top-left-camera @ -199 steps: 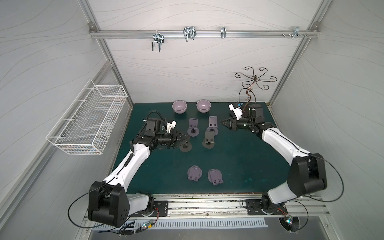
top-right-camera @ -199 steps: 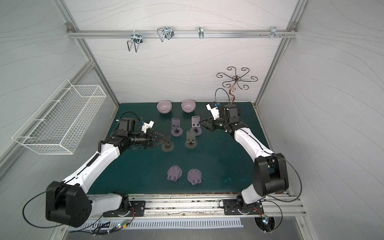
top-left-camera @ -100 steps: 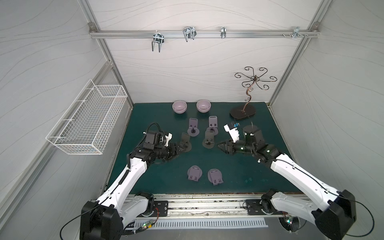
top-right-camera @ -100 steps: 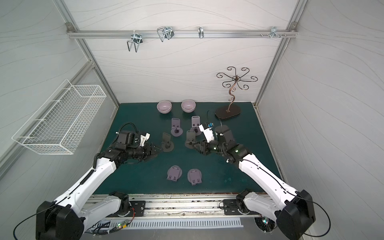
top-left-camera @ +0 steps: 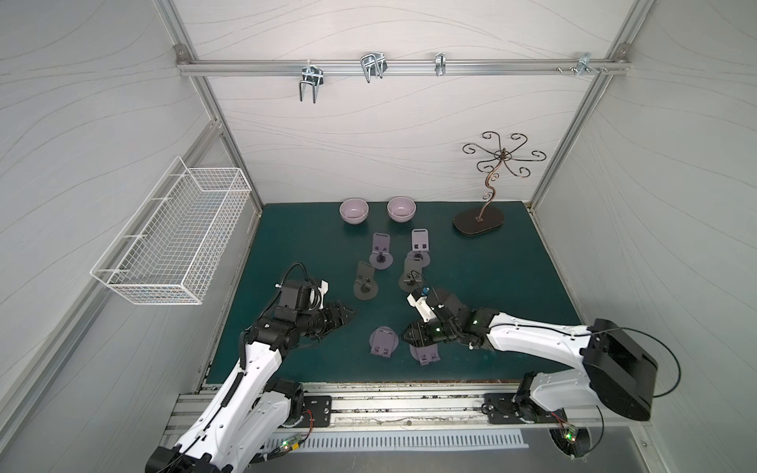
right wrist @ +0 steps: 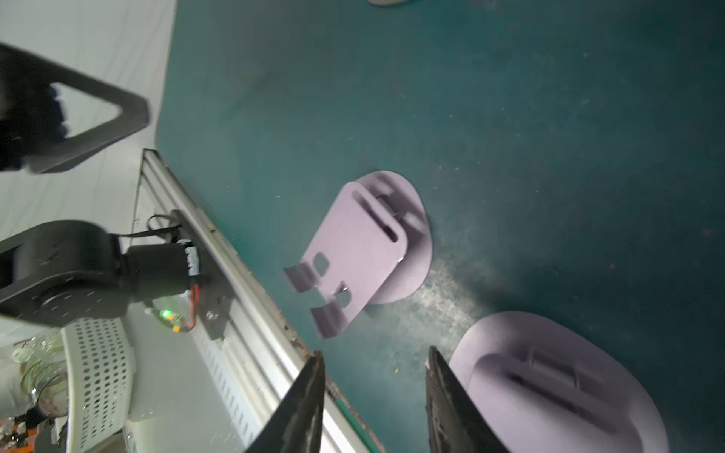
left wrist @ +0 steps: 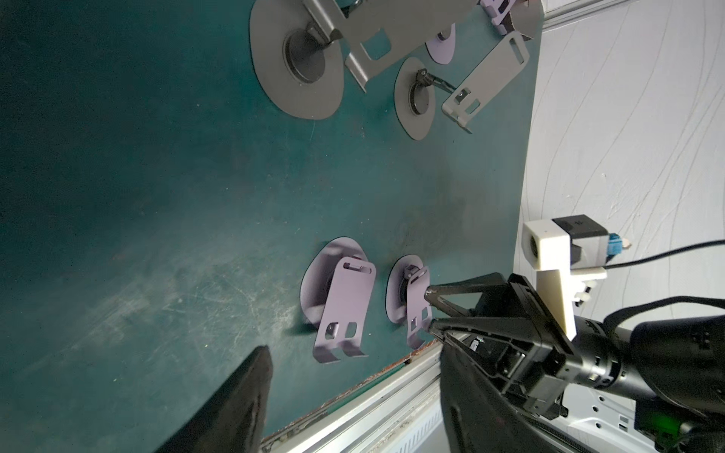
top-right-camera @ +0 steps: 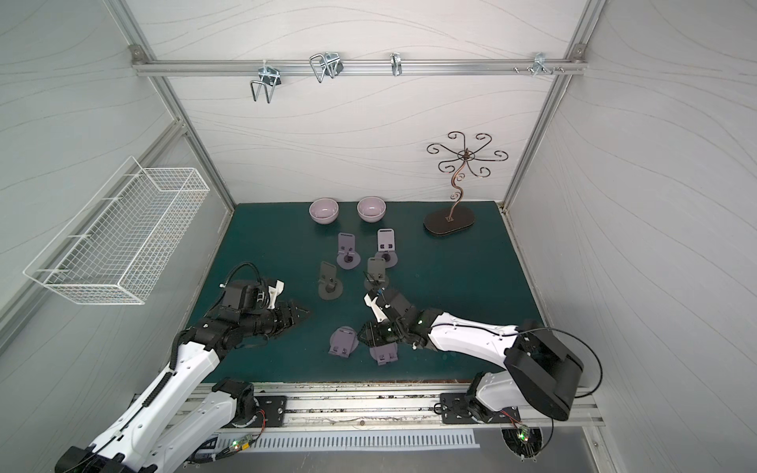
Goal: Open the phone stand
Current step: Pick up the phone stand at the center of the board.
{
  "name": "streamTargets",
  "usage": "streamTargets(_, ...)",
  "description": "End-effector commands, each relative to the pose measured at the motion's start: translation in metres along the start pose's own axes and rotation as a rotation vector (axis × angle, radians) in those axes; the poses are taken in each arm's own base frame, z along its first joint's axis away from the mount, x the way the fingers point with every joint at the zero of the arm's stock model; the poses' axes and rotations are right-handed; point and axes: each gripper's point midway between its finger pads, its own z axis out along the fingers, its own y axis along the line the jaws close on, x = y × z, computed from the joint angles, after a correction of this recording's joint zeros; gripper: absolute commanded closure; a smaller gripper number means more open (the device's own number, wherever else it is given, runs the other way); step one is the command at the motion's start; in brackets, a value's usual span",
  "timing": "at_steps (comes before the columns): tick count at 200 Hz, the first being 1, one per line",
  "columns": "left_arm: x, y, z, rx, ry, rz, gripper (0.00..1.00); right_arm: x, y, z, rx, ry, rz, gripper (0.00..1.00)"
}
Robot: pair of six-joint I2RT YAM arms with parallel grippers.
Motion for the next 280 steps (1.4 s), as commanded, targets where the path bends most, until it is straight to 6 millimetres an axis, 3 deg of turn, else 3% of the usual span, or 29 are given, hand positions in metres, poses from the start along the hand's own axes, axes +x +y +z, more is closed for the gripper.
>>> streamTargets(1,-0.003,-0.012,-0.002,0.056,-0.017,-0.008,0.30,-0.012,0.003,0.011,-0.037,-0.062,0.065,0.56)
streamTargets(71,-0.004,-0.015,-0.002,0.071,-0.027,-0.008,0.30,-0.013,0.004,0.050,-0.096,-0.006,0.105,0.55)
streamTargets(187,-0.006,-0.012,0.003,0.063,-0.017,-0.008,0.31,-0.012,0.006,0.072,-0.164,0.050,0.135,0.59)
streamTargets(215,-0.006,-0.011,0.004,0.060,-0.015,-0.010,0.31,-0.011,0.005,0.078,-0.174,0.062,0.143,0.67)
streamTargets(261,-0.007,-0.012,0.003,0.057,-0.014,-0.009,0.31,-0.009,0.007,0.078,-0.187,0.073,0.146,0.94)
streamTargets(280,-0.007,-0.012,0.003,0.055,-0.016,-0.007,0.31,-0.010,0.009,0.076,-0.195,0.072,0.145,1.00)
